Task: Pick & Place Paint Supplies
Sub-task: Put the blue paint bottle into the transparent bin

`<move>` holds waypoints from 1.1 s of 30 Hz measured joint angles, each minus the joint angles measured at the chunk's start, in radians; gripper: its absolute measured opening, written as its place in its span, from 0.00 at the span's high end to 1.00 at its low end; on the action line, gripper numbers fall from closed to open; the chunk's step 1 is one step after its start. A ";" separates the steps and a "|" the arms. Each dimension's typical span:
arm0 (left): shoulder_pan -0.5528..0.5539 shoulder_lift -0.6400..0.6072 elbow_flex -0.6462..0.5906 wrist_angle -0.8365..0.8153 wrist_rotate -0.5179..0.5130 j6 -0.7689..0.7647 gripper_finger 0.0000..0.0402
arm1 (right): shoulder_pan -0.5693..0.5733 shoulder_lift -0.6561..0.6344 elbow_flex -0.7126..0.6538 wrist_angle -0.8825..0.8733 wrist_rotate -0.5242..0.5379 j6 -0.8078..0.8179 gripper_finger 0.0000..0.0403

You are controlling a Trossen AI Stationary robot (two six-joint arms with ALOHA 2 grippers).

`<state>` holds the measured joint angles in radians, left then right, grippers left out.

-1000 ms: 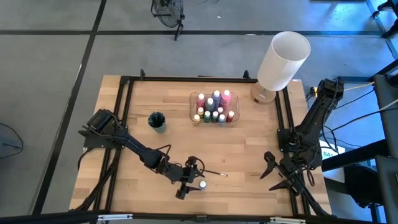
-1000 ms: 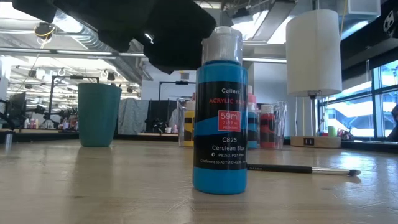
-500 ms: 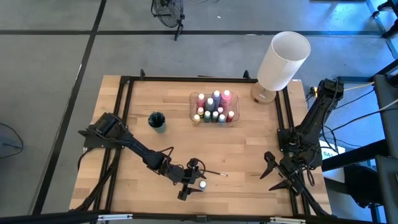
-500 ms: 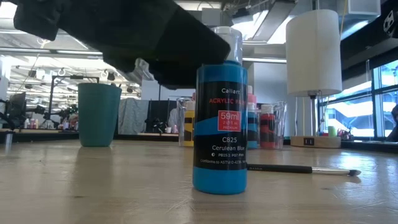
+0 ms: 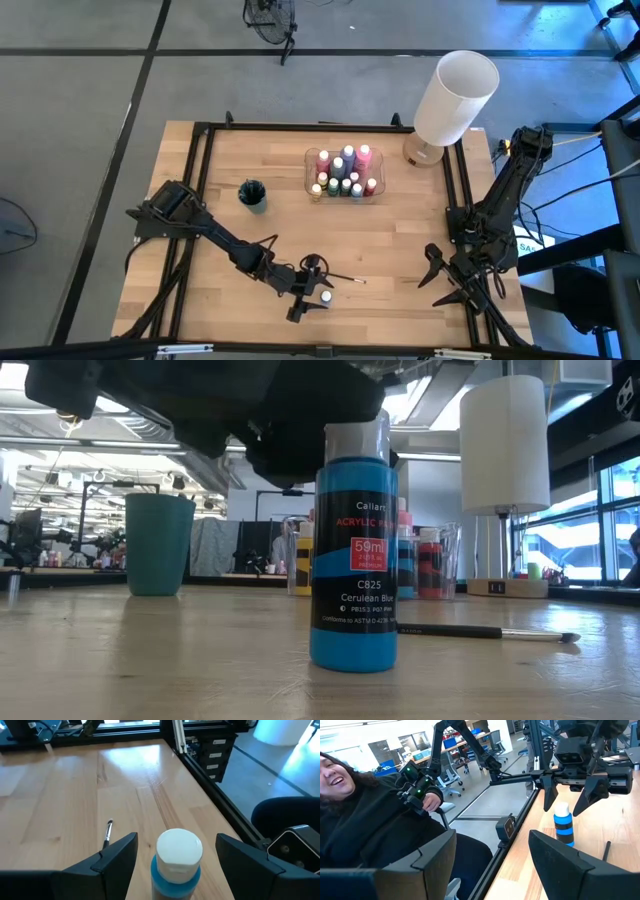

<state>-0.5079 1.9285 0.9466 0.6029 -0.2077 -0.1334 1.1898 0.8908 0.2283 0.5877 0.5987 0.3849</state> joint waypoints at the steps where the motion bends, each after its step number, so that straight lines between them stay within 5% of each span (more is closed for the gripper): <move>1: 0.000 0.000 0.000 0.000 0.000 -0.001 0.34 | 0.000 0.000 0.000 0.000 0.000 0.000 0.37; 24: -0.001 0.000 0.000 -0.002 0.001 -0.043 0.34 | 0.000 0.012 0.000 0.009 0.000 0.030 0.37; 33: -0.003 -0.121 0.000 -0.182 -0.003 -0.092 0.34 | 0.000 0.013 0.000 0.008 0.000 0.030 0.37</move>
<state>-0.5107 1.8080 0.9470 0.4214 -0.2107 -0.2258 1.1900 0.9034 0.2283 0.5958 0.5987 0.4152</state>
